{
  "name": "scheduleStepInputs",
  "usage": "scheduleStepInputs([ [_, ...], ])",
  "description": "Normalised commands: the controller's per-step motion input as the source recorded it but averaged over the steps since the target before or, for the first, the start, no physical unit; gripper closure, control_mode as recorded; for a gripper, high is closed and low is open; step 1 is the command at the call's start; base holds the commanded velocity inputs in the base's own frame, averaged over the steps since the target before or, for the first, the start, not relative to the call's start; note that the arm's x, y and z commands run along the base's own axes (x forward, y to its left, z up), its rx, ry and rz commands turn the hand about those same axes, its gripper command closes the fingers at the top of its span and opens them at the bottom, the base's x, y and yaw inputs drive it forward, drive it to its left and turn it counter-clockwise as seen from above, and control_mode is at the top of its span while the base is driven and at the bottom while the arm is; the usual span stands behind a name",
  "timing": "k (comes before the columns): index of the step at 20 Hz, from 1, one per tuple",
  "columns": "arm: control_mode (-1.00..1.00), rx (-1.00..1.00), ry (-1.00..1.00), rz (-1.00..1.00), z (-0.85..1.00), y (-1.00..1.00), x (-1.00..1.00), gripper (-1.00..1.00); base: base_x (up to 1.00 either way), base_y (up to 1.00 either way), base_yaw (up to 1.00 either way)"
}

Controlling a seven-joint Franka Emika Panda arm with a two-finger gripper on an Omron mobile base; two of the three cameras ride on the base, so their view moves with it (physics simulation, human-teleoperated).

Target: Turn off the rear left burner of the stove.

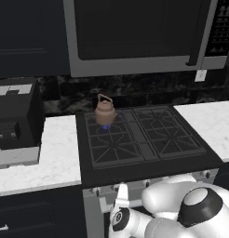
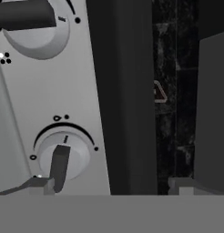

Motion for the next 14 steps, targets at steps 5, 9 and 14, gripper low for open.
scheduleStepInputs([
  [5, -1.0, 0.0, 0.0, 0.02, -0.36, 0.04, -0.27, -1.0, 0.0, 0.0, 0.0],
  [9, -1.0, 0.0, 0.0, 0.0, -0.11, 0.0, -0.06, -1.0, 0.0, 0.0, 0.0],
  [14, -1.0, 0.0, 0.0, 0.0, 0.0, 0.0, 0.34, -1.0, 0.0, 0.0, 0.0],
])
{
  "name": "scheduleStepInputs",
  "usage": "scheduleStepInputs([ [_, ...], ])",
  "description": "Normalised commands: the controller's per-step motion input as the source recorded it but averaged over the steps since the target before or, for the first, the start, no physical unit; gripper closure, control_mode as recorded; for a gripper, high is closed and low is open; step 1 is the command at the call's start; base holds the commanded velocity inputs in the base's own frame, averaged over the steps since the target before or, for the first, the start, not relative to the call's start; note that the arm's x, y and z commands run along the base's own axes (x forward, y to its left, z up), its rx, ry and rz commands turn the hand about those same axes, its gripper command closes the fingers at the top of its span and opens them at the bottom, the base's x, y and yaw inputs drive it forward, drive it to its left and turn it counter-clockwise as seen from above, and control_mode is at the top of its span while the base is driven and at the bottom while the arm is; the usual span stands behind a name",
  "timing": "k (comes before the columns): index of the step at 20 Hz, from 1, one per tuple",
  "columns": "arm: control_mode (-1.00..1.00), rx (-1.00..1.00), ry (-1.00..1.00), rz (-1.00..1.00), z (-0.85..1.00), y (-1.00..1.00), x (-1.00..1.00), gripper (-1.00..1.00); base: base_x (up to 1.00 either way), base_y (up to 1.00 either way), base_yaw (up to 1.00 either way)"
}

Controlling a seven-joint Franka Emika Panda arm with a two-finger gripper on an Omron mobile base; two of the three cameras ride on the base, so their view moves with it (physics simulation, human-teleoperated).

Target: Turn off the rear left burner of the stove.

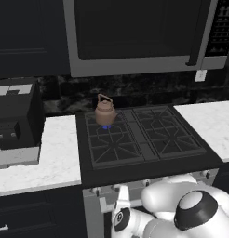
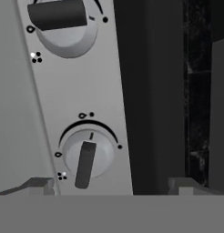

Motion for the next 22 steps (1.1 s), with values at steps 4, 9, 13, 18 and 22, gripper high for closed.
scheduleStepInputs([
  [4, -1.0, 0.0, 0.0, 0.0, 0.02, 0.01, 0.34, -1.0, 0.0, 0.0, 0.0],
  [9, -1.0, 0.0, 0.0, 0.0, -0.02, 0.01, 0.19, -1.0, 0.0, 0.0, 0.0],
  [13, -1.0, 0.02, 0.0, 0.0, -0.13, 0.0, 0.01, 1.0, 0.0, 0.0, 0.0],
  [18, -1.0, 0.19, 0.0, 0.0, -0.01, 0.0, 0.0, 1.0, 0.0, 0.0, 0.0],
  [22, -1.0, 0.28, 0.0, -0.02, 0.08, 0.0, 0.0, 1.0, 0.0, 0.0, 0.0],
])
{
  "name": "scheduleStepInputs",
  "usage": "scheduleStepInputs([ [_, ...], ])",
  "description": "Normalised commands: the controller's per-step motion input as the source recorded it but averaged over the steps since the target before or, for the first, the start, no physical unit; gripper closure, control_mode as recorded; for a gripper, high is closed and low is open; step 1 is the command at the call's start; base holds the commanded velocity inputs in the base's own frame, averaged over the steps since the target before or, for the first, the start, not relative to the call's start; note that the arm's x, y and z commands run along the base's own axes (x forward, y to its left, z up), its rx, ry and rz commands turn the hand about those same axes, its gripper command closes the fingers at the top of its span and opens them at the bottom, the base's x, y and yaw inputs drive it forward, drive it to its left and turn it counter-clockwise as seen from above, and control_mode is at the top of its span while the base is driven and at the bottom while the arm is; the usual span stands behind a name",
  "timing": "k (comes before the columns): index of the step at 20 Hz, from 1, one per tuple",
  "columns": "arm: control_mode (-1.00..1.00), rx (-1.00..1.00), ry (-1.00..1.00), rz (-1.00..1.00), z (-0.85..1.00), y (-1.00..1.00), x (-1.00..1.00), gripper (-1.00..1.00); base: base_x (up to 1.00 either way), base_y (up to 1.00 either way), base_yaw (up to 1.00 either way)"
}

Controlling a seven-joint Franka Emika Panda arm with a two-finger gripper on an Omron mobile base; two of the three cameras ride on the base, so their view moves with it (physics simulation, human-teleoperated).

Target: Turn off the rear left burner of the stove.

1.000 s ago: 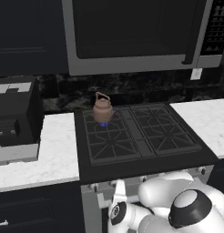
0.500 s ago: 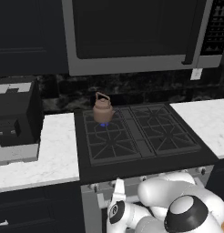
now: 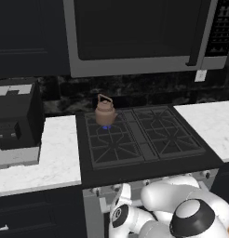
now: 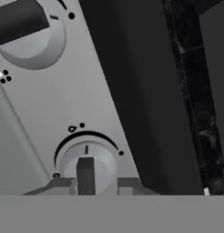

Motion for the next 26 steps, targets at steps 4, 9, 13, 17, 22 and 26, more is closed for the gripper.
scheduleStepInputs([
  [4, -1.0, 0.37, -0.01, -0.07, 0.14, -0.03, 0.01, 1.0, 0.0, 0.0, 0.0],
  [9, -1.0, 0.52, -0.02, -0.11, 0.16, -0.16, 0.04, 1.0, 0.0, 0.0, 0.0],
  [13, -1.0, 0.58, -0.06, -0.15, 0.15, -0.19, 0.0, 1.0, 0.0, 0.0, 0.0],
  [17, -1.0, 0.53, -0.06, -0.15, 0.21, -0.21, 0.12, 1.0, 0.0, 0.0, 0.0],
  [22, -1.0, 0.44, -0.07, -0.15, 0.36, -0.28, 0.15, 1.0, 0.0, 0.0, 0.0],
  [26, -1.0, 0.45, -0.08, -0.15, 0.49, -0.34, 0.18, 1.0, 0.0, 0.0, 0.0],
])
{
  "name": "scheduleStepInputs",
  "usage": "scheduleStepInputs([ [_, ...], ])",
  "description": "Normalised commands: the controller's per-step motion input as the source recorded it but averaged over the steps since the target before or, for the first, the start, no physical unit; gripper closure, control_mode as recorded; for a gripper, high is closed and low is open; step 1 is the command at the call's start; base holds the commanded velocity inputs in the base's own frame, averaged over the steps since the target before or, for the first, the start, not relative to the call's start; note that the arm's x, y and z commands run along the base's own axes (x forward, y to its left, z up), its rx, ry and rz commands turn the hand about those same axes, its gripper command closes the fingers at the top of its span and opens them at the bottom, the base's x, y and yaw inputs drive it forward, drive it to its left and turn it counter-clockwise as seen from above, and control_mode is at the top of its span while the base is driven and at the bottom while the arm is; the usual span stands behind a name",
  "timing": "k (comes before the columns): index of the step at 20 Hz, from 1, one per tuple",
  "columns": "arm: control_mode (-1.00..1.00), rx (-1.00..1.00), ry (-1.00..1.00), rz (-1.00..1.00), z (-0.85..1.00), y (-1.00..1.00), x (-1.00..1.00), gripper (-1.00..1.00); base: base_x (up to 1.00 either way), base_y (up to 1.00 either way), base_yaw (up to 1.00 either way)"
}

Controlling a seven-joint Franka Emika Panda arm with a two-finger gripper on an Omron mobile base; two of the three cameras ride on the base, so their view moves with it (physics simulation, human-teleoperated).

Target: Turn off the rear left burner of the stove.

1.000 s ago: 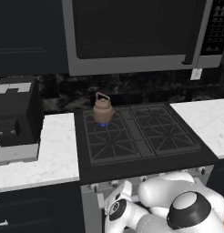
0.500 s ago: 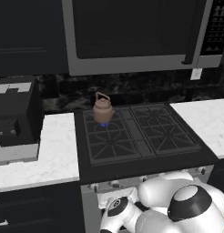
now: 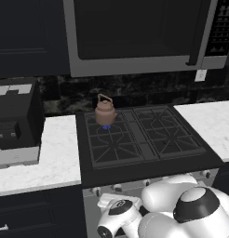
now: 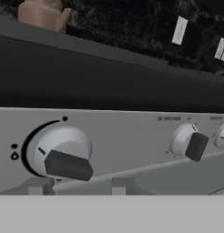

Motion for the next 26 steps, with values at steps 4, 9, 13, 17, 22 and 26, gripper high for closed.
scheduleStepInputs([
  [4, -1.0, 0.4, -0.05, -0.16, 0.57, -0.41, 0.35, 1.0, 0.0, 0.0, 0.0],
  [9, -1.0, 0.27, -0.18, -0.14, 0.82, -0.48, 0.3, 1.0, 0.0, 0.0, 0.0],
  [13, -1.0, 0.21, -0.28, -0.16, 1.0, -0.53, 0.04, 1.0, 0.0, 0.0, 0.0],
  [17, -1.0, 0.28, -0.25, -0.18, 1.0, -0.66, 0.0, 1.0, 0.0, 0.0, 0.0],
  [22, -1.0, 0.35, -0.23, -0.2, 0.97, -0.8, 0.0, 1.0, 0.0, 0.0, 0.0],
  [26, -1.0, 0.18, -0.14, -0.13, 0.33, -0.46, -0.25, 1.0, 0.0, 0.0, 0.0],
])
